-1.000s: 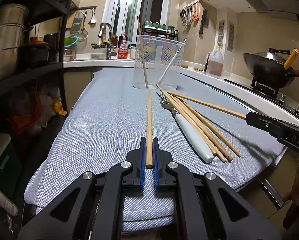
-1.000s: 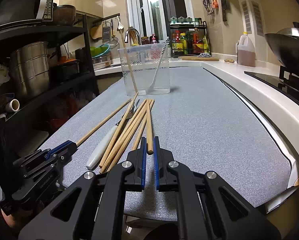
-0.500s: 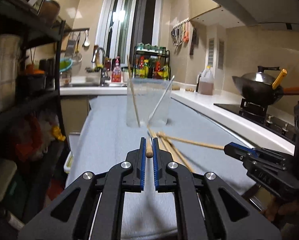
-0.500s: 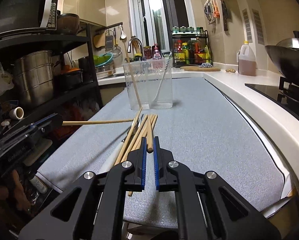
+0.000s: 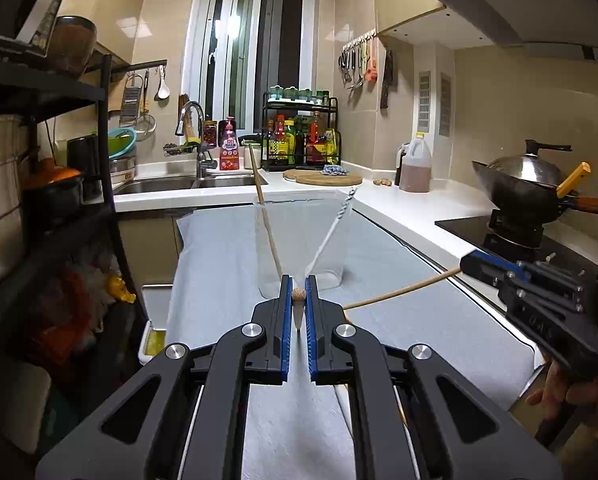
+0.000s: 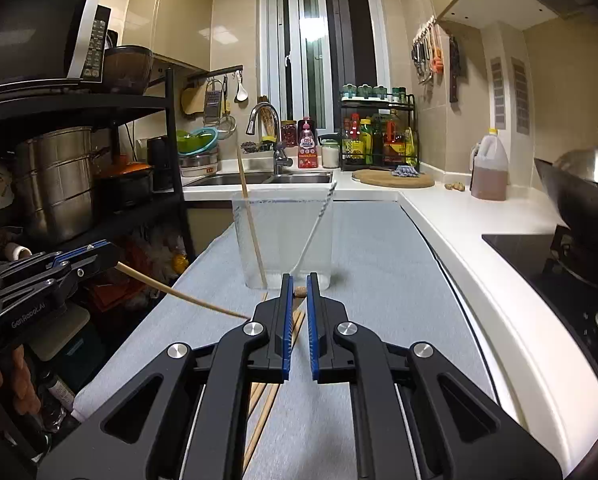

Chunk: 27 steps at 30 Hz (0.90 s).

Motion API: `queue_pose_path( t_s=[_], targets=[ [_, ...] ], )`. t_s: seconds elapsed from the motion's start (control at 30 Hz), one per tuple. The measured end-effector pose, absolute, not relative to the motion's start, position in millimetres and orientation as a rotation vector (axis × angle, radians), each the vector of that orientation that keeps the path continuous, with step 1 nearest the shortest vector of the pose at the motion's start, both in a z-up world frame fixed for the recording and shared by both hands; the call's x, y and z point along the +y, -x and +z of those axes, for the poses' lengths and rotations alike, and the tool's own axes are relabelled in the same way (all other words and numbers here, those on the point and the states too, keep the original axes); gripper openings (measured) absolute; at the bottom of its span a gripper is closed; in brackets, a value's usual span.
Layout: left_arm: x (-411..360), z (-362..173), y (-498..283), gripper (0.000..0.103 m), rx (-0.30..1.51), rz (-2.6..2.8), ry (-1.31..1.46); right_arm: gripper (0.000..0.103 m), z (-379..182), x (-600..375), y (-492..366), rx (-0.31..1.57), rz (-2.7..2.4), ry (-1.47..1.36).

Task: Organize utensils
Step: 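Lift and carry the chopstick in the right tool while the left tool carries its chopstick to the container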

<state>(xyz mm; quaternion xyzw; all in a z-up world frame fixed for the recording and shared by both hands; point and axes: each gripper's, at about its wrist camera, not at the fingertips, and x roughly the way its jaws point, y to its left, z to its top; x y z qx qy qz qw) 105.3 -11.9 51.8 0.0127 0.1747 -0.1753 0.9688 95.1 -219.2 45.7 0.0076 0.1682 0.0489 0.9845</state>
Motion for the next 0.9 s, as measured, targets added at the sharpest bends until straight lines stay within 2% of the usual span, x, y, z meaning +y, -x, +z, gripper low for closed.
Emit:
queue_pose_path(
  t_s=[0.6,0.9],
  targets=[
    [-6.8,117.4,-166.1,0.006,0.425,-0.396,-0.045,0.007,123.7,-218.6,-158.8,0.342,0.139,0.030],
    [-17.0,178.1,-181.8,0.006,0.362,-0.425,-0.111,0.007,184.6,-217.4,-182.1,0.287,0.164,0.012]
  ],
)
